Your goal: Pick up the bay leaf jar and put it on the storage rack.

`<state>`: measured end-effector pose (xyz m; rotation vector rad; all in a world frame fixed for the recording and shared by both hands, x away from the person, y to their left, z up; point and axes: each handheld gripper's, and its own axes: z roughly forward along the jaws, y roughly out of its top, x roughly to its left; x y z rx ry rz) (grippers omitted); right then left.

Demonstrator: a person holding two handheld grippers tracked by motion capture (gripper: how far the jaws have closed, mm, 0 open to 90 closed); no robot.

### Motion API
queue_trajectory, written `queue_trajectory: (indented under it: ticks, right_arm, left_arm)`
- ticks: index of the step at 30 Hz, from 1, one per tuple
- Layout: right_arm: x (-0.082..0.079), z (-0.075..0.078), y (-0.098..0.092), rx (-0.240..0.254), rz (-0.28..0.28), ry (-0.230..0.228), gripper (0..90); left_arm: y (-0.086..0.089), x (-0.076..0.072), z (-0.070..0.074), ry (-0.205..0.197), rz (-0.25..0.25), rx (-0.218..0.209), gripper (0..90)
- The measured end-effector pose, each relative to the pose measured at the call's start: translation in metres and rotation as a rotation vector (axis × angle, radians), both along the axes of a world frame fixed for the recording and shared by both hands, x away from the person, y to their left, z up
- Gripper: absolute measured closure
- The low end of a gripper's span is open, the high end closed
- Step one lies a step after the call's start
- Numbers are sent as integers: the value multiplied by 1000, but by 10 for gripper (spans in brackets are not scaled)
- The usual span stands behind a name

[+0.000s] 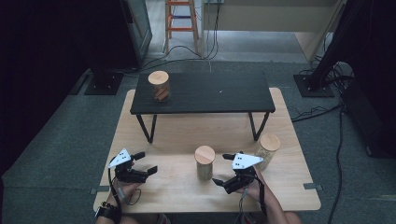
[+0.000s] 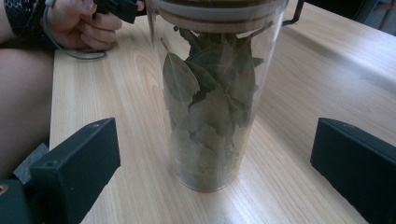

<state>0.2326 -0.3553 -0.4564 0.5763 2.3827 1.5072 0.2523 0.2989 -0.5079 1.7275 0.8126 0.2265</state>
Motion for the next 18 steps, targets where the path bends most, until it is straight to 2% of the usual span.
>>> queue_trajectory:
  ticks: [5, 15, 18]
  right_arm:
    - [2, 0, 5, 6, -13, 9, 16]
    - [13, 6, 26, -32, -23, 52, 17]
    - [15, 5, 28, -22, -18, 54, 17]
  left_arm:
    - [0, 0, 0, 0, 0, -1, 11]
    - [-1, 0, 1, 0, -1, 7, 11]
    - [-1, 0, 1, -1, -2, 7, 12]
